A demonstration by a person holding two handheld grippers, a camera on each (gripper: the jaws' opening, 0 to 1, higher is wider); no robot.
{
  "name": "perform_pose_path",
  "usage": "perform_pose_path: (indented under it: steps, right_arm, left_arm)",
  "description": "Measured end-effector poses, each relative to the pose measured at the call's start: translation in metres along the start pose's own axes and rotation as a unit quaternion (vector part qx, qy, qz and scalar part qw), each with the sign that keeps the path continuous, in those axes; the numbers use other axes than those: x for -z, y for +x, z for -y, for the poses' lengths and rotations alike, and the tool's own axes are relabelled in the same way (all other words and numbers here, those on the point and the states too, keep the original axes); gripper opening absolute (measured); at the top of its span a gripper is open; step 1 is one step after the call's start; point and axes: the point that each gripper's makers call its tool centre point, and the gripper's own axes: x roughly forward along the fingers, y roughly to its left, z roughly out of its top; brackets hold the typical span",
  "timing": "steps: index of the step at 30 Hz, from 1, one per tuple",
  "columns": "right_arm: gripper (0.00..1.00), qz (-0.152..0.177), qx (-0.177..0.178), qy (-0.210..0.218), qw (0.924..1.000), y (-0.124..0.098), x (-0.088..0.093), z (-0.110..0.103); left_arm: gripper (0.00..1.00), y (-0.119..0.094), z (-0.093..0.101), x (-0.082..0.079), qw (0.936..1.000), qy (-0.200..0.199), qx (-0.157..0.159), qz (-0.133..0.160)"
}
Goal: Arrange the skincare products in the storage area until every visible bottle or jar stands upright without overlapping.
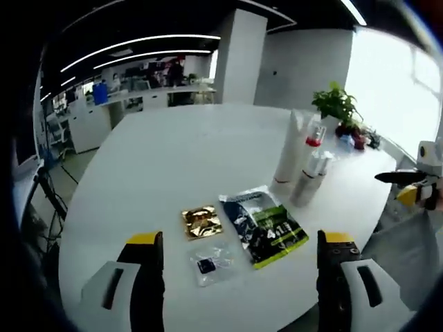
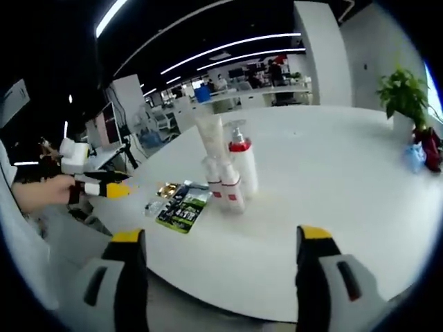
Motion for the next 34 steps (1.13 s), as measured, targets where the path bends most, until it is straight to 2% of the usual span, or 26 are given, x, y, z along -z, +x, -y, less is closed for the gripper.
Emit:
perform_pose_path:
  steps: [2,9,10,12,13,34]
  right_arm:
    - [0.93,0.004,-0.002,-0.004,1.0,-0.002,0.0,-0.001]
    - [0.99,0.022,0.0,-0.016,0.9996,-0.001,-0.001,-0.003]
    - [0.99,0.024,0.0,-0.015,0.9996,-0.001,-0.001,-0.003]
    - [1.0,0.03,-0.005,-0.013,0.9995,-0.001,-0.002,-0.004]
    - [1.0,0.031,-0.006,-0.015,0.9994,0.0,-0.002,-0.004]
    - [1.0,0.034,-0.002,-0.007,0.9994,0.001,-0.002,-0.001]
  left_arm:
    - [0.97,-0.01,0.007,-0.001,0.9998,-0.002,0.011,0.014]
    - [0.97,-0.026,0.017,0.009,0.9993,-0.001,0.022,0.031]
    - [0.97,-0.026,0.016,0.009,0.9994,0.001,0.021,0.028]
    - [0.97,-0.026,0.013,-0.001,0.9985,0.01,0.012,0.053]
    - [0.97,-0.026,0.014,-0.002,0.9983,0.007,0.012,0.056]
    - [0.97,-0.027,0.012,0.004,0.9987,0.0,0.01,0.049]
